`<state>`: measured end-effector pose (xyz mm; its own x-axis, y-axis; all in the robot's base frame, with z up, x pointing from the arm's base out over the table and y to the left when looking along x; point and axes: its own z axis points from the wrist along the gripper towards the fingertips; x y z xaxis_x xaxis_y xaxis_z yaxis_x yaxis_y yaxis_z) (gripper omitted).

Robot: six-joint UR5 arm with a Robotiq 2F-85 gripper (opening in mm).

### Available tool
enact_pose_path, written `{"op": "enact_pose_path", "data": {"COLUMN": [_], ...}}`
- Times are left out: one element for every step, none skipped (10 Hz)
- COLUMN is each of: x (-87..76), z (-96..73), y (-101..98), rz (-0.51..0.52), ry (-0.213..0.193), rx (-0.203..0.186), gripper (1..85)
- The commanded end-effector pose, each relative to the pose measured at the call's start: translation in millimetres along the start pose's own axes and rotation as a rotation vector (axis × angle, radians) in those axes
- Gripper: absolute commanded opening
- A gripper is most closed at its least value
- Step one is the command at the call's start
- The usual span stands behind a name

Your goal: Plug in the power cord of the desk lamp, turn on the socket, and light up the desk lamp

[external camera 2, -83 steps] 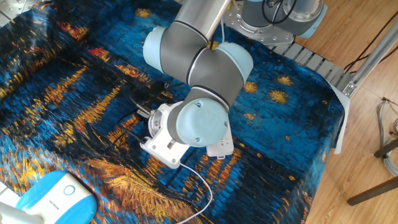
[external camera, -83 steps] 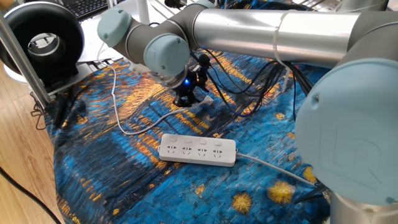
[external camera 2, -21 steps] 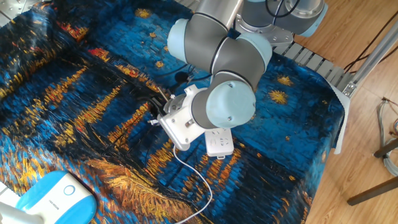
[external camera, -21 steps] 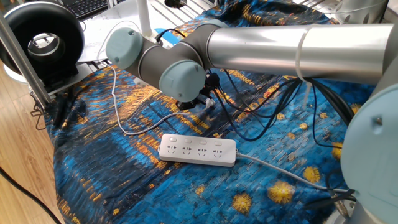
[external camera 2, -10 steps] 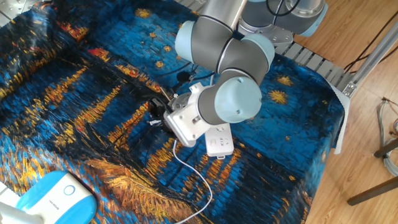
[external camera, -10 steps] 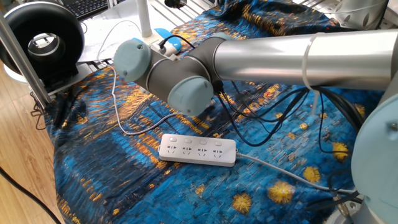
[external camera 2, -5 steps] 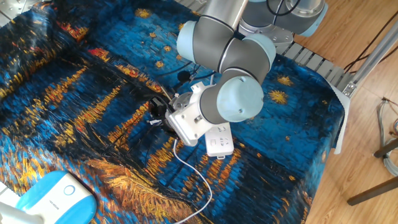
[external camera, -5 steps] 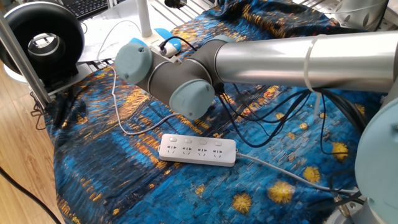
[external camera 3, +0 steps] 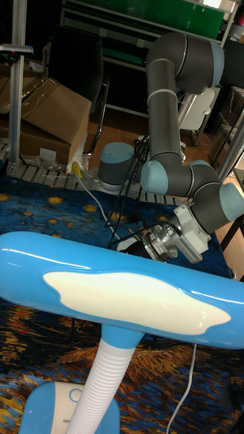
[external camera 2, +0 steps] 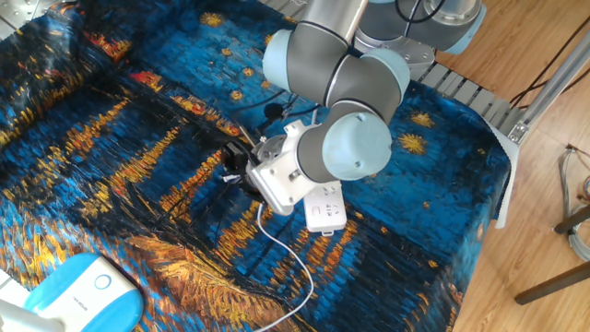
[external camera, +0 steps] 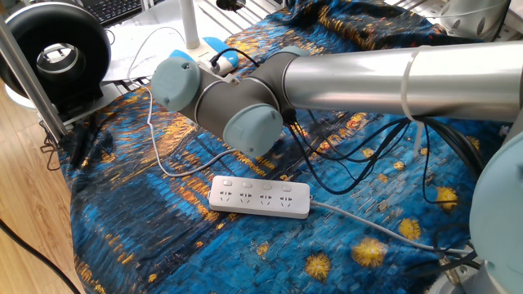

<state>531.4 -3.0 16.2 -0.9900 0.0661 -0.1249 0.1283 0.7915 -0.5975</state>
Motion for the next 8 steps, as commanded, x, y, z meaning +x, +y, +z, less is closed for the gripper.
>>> {"op": "enact_pose_path", "data": {"x": [2.4, 3.2, 5.7, 8.0, 11.9, 14.9, 15.4, 13.6], "z": [0.7, -0.9, -2.4, -3.2, -3.5, -2.1, 1.4, 5.5], "y": [-5.3, -1.6, 2.7, 3.9, 5.6, 4.2, 4.0, 0.8], "rz": [0.041, 0.051, 0.06, 0.068, 0.074, 0.077, 0.077, 0.073], "ry": [0.009, 0.01, 0.014, 0.015, 0.024, 0.029, 0.025, 0.015], "rx": [0.021, 0.025, 0.028, 0.038, 0.041, 0.045, 0.041, 0.049], "gripper": [26.7, 27.7, 27.7, 27.0, 25.3, 24.3, 24.0, 24.0]}}
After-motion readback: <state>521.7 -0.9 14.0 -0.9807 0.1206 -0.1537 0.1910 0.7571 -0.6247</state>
